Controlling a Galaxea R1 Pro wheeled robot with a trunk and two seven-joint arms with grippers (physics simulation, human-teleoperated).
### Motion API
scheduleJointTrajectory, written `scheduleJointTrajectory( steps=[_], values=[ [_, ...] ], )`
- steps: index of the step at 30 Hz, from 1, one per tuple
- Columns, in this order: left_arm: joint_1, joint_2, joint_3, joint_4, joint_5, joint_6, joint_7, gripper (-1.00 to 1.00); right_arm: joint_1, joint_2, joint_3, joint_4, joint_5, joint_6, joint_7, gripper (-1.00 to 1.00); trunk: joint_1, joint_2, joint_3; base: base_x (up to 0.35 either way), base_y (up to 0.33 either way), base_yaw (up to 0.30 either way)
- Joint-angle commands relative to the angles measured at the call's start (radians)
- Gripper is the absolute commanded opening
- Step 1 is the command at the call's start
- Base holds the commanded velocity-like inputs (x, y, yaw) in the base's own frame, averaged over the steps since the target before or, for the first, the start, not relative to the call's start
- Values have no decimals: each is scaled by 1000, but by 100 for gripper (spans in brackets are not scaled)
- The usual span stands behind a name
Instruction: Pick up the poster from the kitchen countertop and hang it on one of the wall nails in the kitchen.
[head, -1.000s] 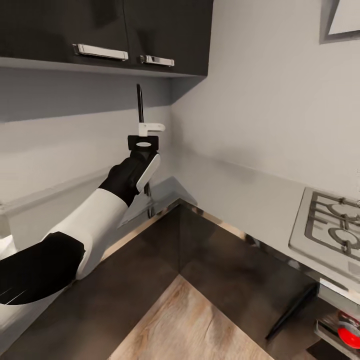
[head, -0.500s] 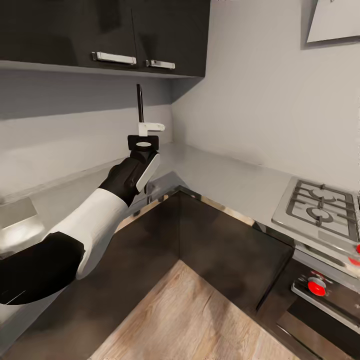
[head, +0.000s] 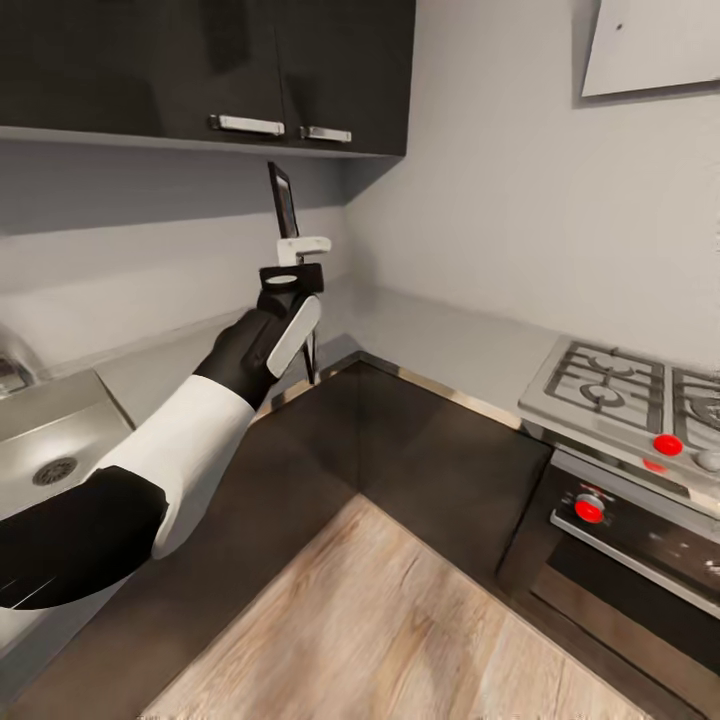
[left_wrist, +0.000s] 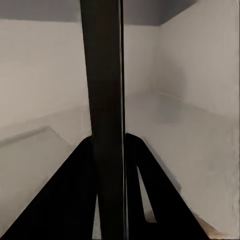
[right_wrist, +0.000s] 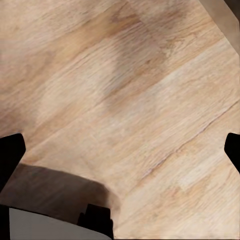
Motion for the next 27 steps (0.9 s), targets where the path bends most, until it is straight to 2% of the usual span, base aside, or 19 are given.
scheduleJointTrajectory(
  steps=[1,4,10,12,17,20,21,22,23,26,27],
  values=[
    [-1,0,-2,-4,11,4,9,-100,0,-1,2,0,4,-2,0,100,-1,-1,-1,-340,0,0],
    [-1,0,-3,-18,32,4,8,-100,0,-1,2,0,4,-2,0,100,-1,-1,-1,-340,0,0],
    [0,0,-4,-49,40,5,6,-100,0,-1,2,0,4,-2,0,100,-1,-1,-1,-340,0,0],
    [2,0,-6,-89,46,9,3,-100,0,-1,2,0,4,-2,0,100,-1,-1,-1,-340,0,0],
    [5,0,-15,-167,93,13,-1,-100,0,-1,2,0,4,-2,0,100,-1,-1,-1,-340,0,0],
    [8,0,-74,-221,130,21,-3,-100,0,-1,2,0,4,-2,0,100,-1,-1,-1,-339,0,0],
    [9,0,-153,-271,209,46,-3,-100,0,0,2,0,4,-2,0,100,-1,-1,-1,-339,0,0],
    [9,0,-170,-283,230,49,-3,-100,0,-1,2,0,4,-2,0,100,-1,-1,-1,-339,0,0],
    [9,0,-204,-305,274,53,-3,-100,0,-1,2,0,4,-2,0,100,-1,-1,-1,-339,0,0],
    [9,0,-258,-343,348,57,-3,-100,0,-1,2,0,4,-2,0,100,-1,-1,-1,-339,0,0],
    [9,0,-289,-366,390,59,-3,-100,0,-1,2,0,4,-2,0,100,-1,-1,-1,-339,0,0]
  ],
)
